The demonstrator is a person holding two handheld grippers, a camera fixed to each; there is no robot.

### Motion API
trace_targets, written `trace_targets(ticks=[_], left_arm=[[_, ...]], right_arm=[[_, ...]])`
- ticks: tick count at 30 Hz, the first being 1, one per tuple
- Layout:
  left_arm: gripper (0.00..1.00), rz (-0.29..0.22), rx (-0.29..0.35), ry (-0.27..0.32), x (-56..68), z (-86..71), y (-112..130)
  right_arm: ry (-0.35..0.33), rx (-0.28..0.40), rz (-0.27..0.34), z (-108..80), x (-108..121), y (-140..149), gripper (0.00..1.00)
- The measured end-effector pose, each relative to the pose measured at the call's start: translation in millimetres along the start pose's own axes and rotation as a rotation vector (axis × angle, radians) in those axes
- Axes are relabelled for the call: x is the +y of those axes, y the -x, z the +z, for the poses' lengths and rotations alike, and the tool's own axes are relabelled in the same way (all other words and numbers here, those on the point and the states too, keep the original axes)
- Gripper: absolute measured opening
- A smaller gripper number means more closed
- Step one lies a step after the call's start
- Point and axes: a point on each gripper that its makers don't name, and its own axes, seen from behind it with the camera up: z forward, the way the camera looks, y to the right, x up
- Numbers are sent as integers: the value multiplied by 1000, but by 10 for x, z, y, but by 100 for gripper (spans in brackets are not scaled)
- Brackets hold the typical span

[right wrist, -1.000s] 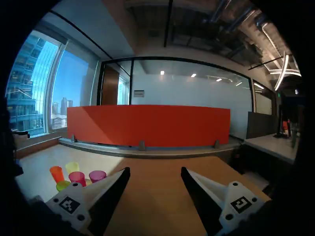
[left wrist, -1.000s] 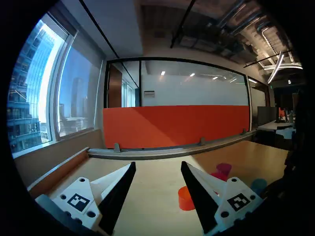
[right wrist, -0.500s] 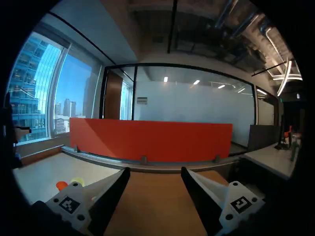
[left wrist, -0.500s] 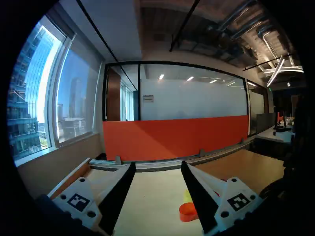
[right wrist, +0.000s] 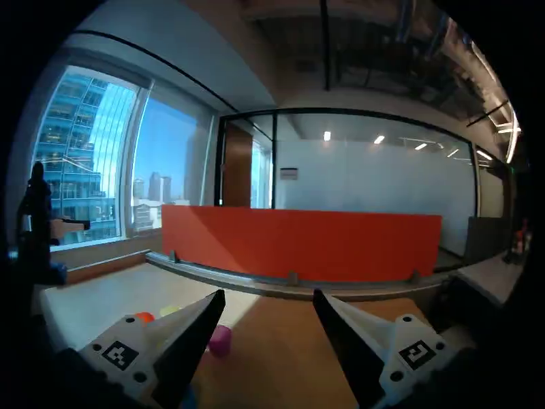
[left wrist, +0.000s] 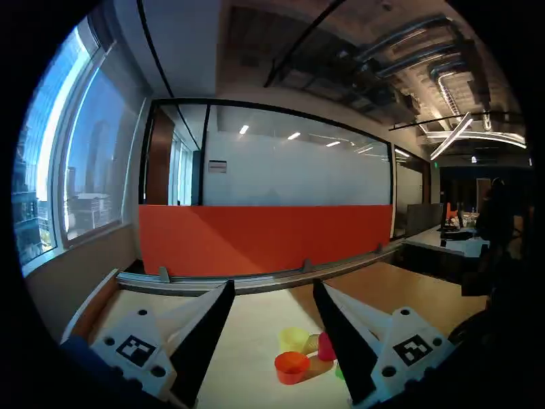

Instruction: Pour water

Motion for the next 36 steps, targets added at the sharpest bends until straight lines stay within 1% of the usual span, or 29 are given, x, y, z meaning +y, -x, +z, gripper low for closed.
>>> trace_targets(ticks=[6, 9, 12, 15, 18, 24, 27, 33, 36], left_arm=[[85, -20, -18, 150, 298, -1, 37], [84, -30, -15, 199, 385, -16, 33], [85, -35, -21, 235, 457, -49, 41], [85, -37, -28, 270, 523, -83, 55], [84, -35, -38, 293, 562, -104, 71], [85, -21, -66, 326, 622, -144, 145], [85, -10, -88, 349, 662, -154, 215], [85, 25, -132, 360, 667, -121, 388], [85, 33, -160, 369, 687, -104, 504]], right_arm=[[-147, 8, -9, -41, -366, -94, 100], [-178, 9, -4, -34, -437, -123, 100], [-194, -1, -1, -27, -479, -107, 100], [-210, -21, -17, -31, -527, -57, 100], [-225, -41, -36, -39, -582, -11, 100], [-267, -73, -52, -78, -696, 31, 100], [-286, -90, -55, -106, -737, 65, 100], [-318, -122, -66, -159, -793, 161, 100], [-333, -138, -74, -187, -812, 218, 100]])
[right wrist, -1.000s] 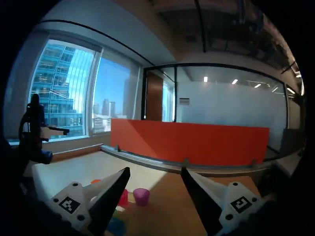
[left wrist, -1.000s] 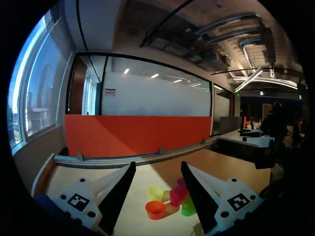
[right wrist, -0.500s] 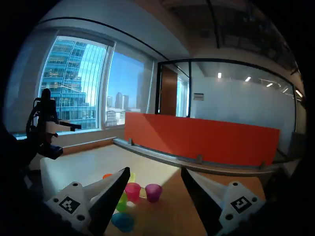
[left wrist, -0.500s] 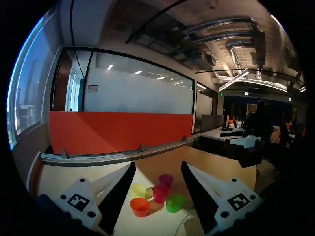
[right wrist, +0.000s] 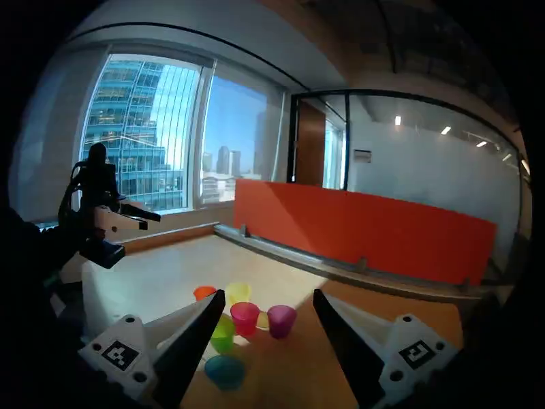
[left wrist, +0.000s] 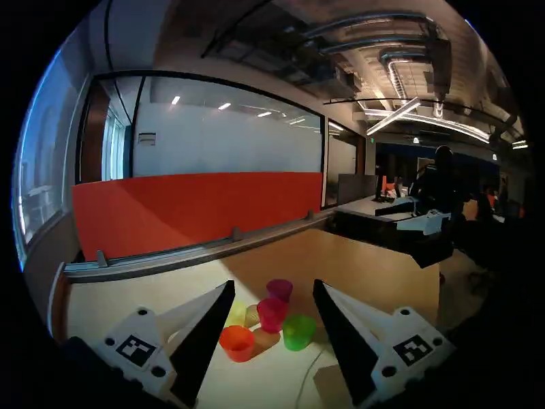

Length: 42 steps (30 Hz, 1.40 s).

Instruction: Pour water

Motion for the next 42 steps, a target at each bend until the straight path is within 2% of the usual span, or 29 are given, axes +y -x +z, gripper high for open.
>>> trace_targets(ticks=[15, 33, 42], left_arm=[[85, 29, -119, 35, 76, 162, 520], [85, 42, -247, 64, 208, 300, 1226], [85, 45, -291, 94, 285, 356, 1416]], right_arm=[[-67, -105, -36, 1, -177, 408, 100], [-106, -190, -3, 48, -279, 921, 100], [-128, -221, -18, 93, -353, 1124, 100]])
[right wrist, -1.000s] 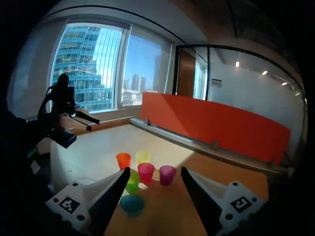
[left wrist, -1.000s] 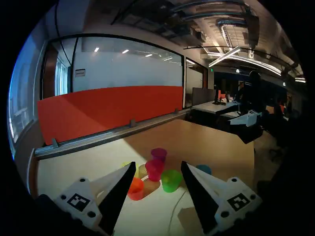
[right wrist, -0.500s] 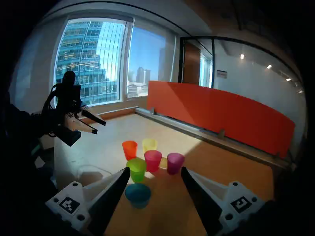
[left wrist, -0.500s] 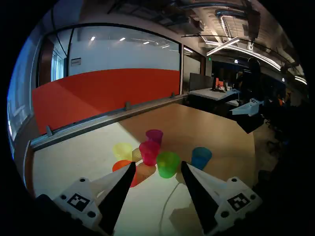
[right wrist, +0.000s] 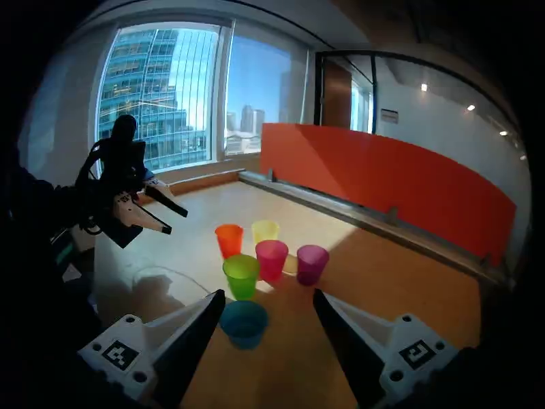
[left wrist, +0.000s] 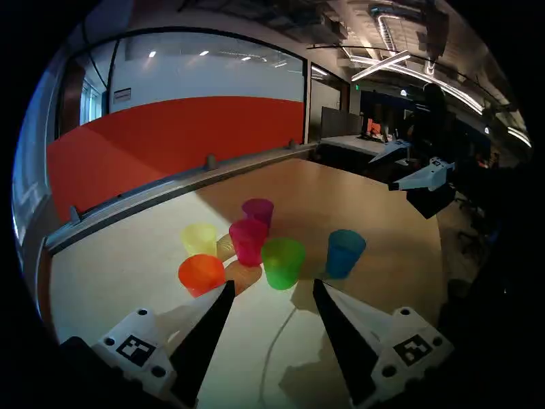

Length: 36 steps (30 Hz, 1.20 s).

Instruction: Pour water

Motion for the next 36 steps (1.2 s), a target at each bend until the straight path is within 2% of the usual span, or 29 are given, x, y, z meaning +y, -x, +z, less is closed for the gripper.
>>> trace_targets(ticks=[18, 36], left_arm=[[85, 41, -67, 31, 90, 304, 210], [85, 63, -112, 41, 66, 546, 262]], right_arm=[[-46, -104, -7, 278, -203, 620, 100], [-77, -176, 1, 556, -315, 995, 100]])
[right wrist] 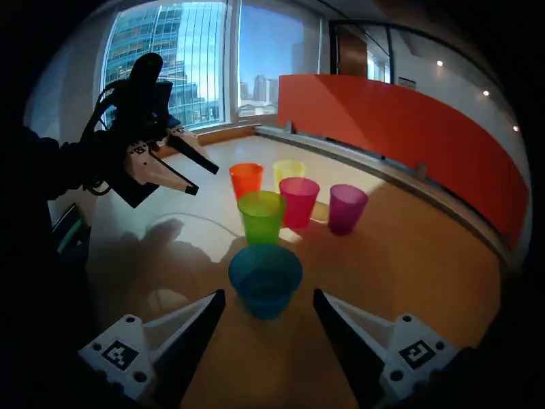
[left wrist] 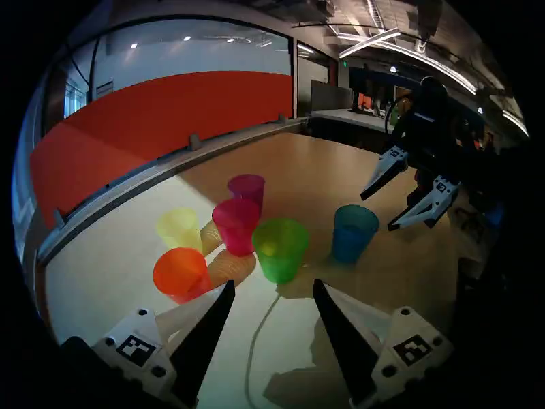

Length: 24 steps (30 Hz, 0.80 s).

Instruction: Pour water

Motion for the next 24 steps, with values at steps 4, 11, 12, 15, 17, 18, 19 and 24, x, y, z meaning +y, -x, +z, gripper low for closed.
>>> trace_targets(ticks=[4, 11, 12, 15, 17, 18, 19, 24], left_arm=[[85, 3, -8, 4, 8, 53, -2], [85, 7, -20, 5, -8, 136, 5], [84, 8, -21, 5, -11, 146, 7], [84, 8, -25, 8, -12, 177, 11], [84, 6, -28, 10, -9, 200, 14], [84, 6, -29, 11, -8, 210, 16], [84, 7, -31, 13, -6, 221, 19], [85, 14, -41, 19, -5, 266, 33]], right_arm=[[-5, -15, -11, 96, -12, 46, 100], [-14, -32, -11, 276, -17, 81, 100], [-16, -33, -10, 300, -19, 81, 100], [-22, -33, -6, 371, -25, 68, 100], [-27, -34, -6, 415, -34, 57, 100], [-29, -34, -6, 435, -37, 53, 100], [-31, -35, -8, 454, -40, 51, 100], [-35, -36, -15, 524, -42, 42, 100]])
